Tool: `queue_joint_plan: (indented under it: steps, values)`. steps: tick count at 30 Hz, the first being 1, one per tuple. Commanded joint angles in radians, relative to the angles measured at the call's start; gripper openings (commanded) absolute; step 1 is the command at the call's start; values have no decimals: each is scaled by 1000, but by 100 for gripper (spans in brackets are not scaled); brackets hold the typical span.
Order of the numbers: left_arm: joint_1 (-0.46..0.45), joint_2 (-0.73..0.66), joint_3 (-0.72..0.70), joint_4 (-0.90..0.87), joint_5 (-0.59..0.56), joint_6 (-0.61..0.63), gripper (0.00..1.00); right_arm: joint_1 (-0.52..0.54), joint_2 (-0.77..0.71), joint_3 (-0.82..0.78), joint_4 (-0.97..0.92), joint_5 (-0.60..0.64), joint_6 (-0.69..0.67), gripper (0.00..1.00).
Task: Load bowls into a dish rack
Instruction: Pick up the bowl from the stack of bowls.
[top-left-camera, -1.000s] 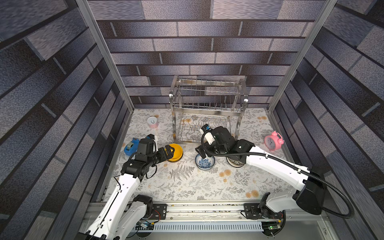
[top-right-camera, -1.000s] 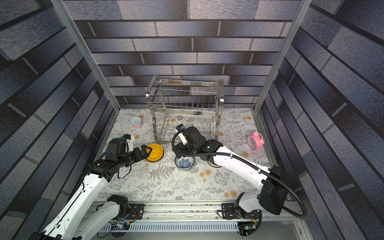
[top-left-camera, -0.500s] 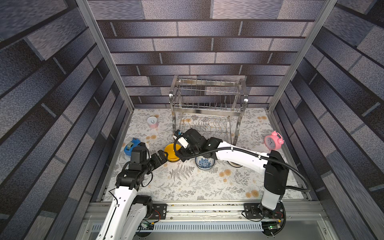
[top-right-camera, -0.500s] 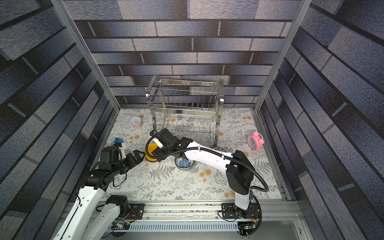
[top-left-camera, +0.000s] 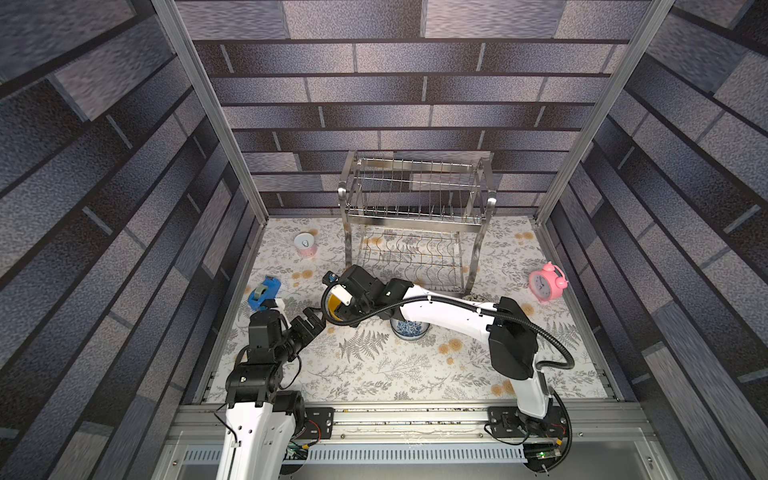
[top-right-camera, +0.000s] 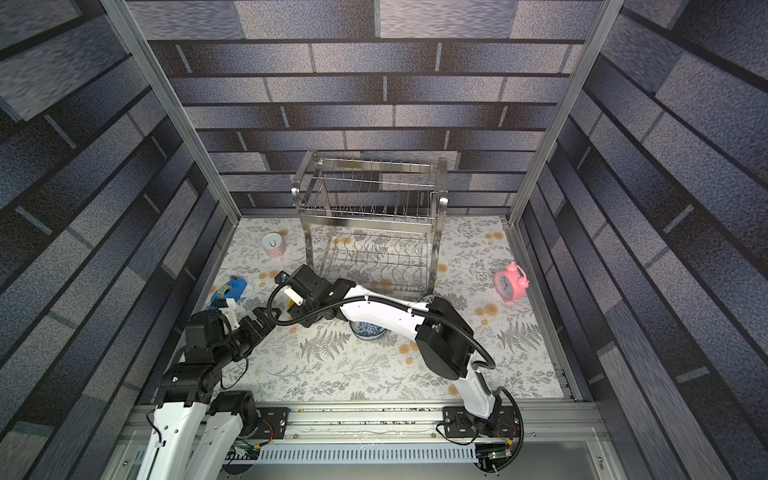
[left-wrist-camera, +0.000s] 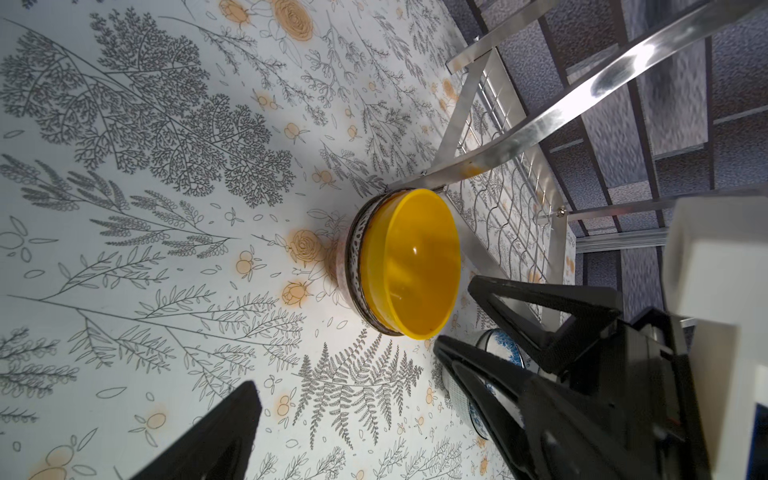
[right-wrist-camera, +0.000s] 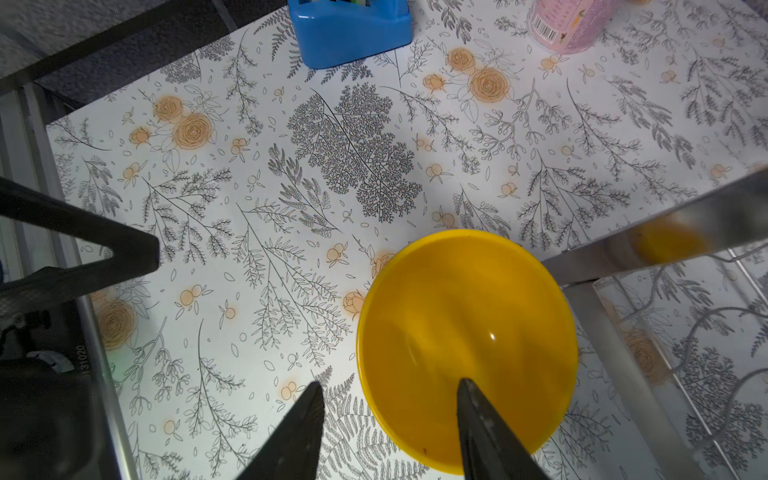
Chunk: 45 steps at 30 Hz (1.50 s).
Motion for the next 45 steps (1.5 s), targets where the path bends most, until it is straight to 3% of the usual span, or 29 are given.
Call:
queue_joint_plan:
  steps: [1, 13, 18, 33, 37, 41, 45]
  values:
    - [21, -8, -30, 42, 23, -52, 100, 9, 44, 44, -55, -15, -1, 47]
    - [77, -23, -40, 52, 48, -63, 100, 10, 116, 96, -72, -47, 14, 36]
    - [98, -36, -50, 52, 65, -68, 100, 15, 132, 109, -77, -49, 20, 24]
    - [144, -37, -57, 57, 117, -70, 100, 18, 170, 130, -99, -23, 19, 22]
    - [153, -38, -59, 58, 124, -70, 100, 18, 178, 133, -100, -18, 20, 15]
    - [165, -38, -59, 59, 132, -69, 100, 18, 180, 135, -101, -20, 22, 0]
    - [177, -34, -63, 65, 144, -69, 100, 18, 166, 133, -103, -18, 18, 0]
